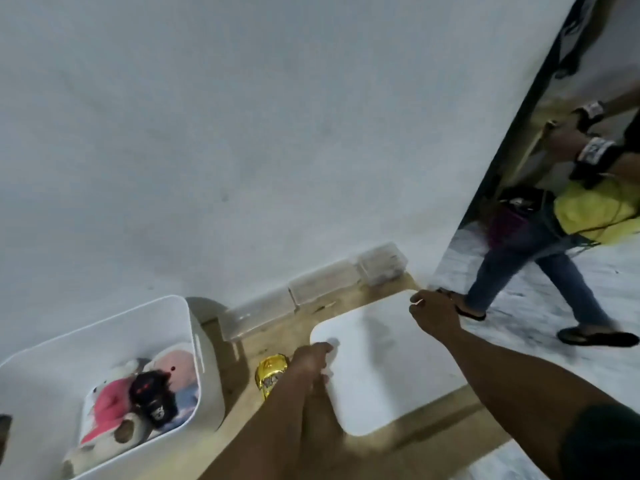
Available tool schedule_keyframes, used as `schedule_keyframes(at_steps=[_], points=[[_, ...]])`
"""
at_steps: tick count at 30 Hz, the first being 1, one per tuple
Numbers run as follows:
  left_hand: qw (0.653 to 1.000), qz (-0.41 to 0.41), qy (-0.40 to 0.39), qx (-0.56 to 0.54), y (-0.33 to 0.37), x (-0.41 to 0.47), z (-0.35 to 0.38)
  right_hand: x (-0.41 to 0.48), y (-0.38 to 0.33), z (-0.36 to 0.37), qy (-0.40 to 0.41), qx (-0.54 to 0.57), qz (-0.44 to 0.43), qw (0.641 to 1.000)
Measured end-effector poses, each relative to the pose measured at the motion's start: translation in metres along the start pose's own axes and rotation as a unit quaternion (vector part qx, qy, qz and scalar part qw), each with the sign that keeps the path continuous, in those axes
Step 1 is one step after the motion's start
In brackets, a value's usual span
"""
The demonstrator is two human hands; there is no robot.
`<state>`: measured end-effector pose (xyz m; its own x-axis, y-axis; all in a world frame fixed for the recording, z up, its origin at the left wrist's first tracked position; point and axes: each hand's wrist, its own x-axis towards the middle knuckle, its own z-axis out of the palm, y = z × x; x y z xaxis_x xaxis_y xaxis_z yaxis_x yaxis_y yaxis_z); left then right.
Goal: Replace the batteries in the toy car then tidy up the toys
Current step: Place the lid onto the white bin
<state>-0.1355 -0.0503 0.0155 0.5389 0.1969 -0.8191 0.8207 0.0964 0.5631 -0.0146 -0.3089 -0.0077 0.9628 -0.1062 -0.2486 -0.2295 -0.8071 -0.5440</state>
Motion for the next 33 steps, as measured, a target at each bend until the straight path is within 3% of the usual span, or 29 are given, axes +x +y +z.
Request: schedule_keyframes(at_steps=[6,11,17,22,29,33], points=[[0.996,-0.035,0.060,0.050,-0.041,0.033,0.033,0.028,0.061,-0.003,-0.038,-0.014,0.075,0.996],[0.991,-0.045,0.116,0.049,-0.036,0.044,0.046,0.042,0.077,0.008,-0.093,-0.082,0.078,0.989],[0.990,-0.054,0.127,0.028,-0.037,0.049,0.046,0.040,0.073,0.014,-0.042,-0.151,0.081,0.984],[0.990,-0.049,0.130,0.039,-0.051,0.076,0.047,0.030,0.073,0.011,0.005,-0.103,0.080,0.991],[0.978,0.049,0.190,0.078,0.000,0.030,0.033,0.035,0.038,-0.033,0.081,-0.027,0.046,0.995],[0.949,0.140,0.250,0.129,0.039,-0.001,0.006,0.032,0.001,-0.050,0.108,0.038,0.028,0.993]])
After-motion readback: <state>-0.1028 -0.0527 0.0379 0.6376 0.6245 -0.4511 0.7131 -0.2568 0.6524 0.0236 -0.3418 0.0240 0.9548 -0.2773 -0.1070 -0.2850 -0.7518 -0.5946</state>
